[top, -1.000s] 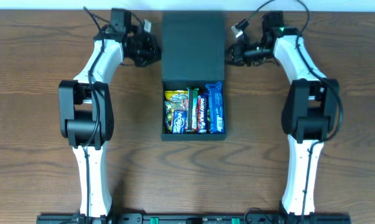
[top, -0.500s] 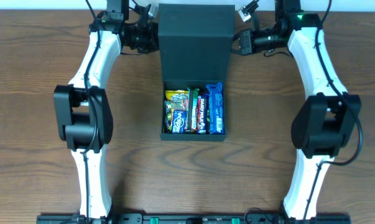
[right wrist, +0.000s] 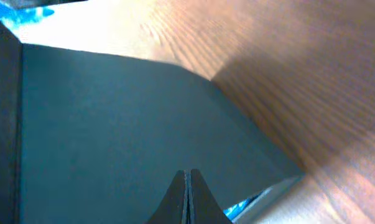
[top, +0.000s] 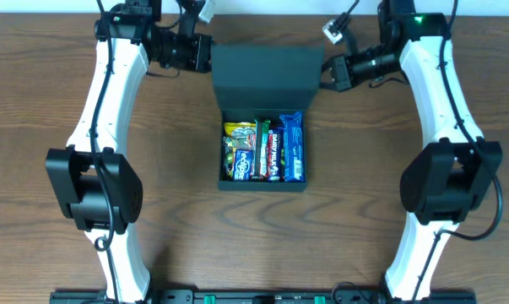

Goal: Pack container

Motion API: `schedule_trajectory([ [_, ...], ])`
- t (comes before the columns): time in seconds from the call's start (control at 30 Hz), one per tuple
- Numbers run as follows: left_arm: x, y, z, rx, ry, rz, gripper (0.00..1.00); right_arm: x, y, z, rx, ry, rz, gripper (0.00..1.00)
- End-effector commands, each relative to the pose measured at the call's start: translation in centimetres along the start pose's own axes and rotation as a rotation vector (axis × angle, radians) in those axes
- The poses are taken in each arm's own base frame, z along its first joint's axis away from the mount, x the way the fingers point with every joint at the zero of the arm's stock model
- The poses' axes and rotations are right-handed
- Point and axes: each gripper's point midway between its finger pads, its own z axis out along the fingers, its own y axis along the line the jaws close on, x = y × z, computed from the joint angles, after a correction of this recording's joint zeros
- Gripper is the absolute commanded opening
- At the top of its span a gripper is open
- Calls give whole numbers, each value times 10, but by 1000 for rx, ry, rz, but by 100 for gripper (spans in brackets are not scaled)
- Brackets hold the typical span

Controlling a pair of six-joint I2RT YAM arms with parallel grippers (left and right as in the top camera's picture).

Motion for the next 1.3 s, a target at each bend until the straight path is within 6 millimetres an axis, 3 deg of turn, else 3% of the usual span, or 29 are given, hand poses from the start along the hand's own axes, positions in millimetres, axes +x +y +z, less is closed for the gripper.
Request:
schedule_trajectory([
  [0.0, 3, -8, -8, -23, 17, 111, 6, -1, 19, -11, 39, 8, -122, 2],
  [0.53, 25, 11, -12, -152, 106, 19, 6, 13, -1, -26, 266, 77, 34, 1],
  [0.63, 27, 16, -20, -221, 115, 13, 6, 10, 5, -32, 281, 61, 14, 1],
  [0.73, 25, 18, -41, -351, 102, 18, 6, 4, 11, -48, 349, 31, -35, 2],
  [0.87, 15, -7, -80, -463, 30, 92, 6, -12, 36, -81, 450, -66, -145, 2],
  [1.07, 6, -53, -142, -606, -108, 199, 6, -34, 97, -144, 615, -253, -386, 2],
  [1.27, 17, -90, -196, -746, -204, 259, 6, -36, 154, -187, 703, -376, -596, 1],
])
